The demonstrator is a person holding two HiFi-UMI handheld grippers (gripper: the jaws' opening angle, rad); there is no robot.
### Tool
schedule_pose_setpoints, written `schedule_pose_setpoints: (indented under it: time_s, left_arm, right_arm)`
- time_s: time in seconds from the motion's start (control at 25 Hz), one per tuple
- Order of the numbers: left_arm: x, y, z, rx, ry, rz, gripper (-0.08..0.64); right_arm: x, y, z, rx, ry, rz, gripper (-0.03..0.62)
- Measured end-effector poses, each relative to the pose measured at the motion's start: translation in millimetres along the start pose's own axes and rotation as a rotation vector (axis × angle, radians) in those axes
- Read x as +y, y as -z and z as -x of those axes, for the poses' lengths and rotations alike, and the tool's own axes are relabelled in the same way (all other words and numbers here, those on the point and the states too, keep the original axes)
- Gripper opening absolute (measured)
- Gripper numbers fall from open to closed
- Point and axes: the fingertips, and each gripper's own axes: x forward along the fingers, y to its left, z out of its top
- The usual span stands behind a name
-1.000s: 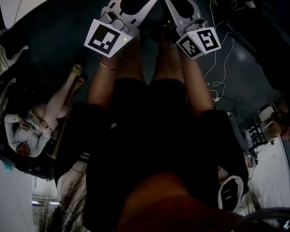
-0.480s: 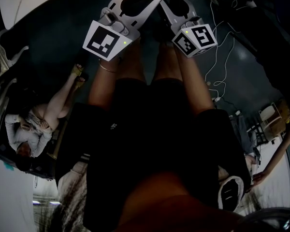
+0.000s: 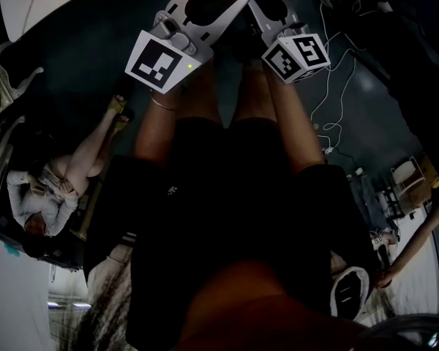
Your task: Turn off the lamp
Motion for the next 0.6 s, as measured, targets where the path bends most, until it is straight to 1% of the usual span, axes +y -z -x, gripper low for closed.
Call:
schedule_pose_setpoints:
  time_s: [0.16,0.28,0.6]
  left_arm:
    - [0.9,2.3,0.7,-0.003,0.001,0.005,0.021]
    - [0.2,3.5,0.5,-0.002,0.003,0.002,0.021]
    - [0.5,4.5,0.2,-0.010,-0.002,-0.015,0.021]
  right_arm:
    - [-2.2,-0.3,0.6,-0.011,0.013,-0.028,0.087]
    - [-2.3,0.7,1.2,-0.003,0.008,-0.023,0.072]
    - [-1.0,2.6,4.3,0.012,0.000,-0.030,0.061]
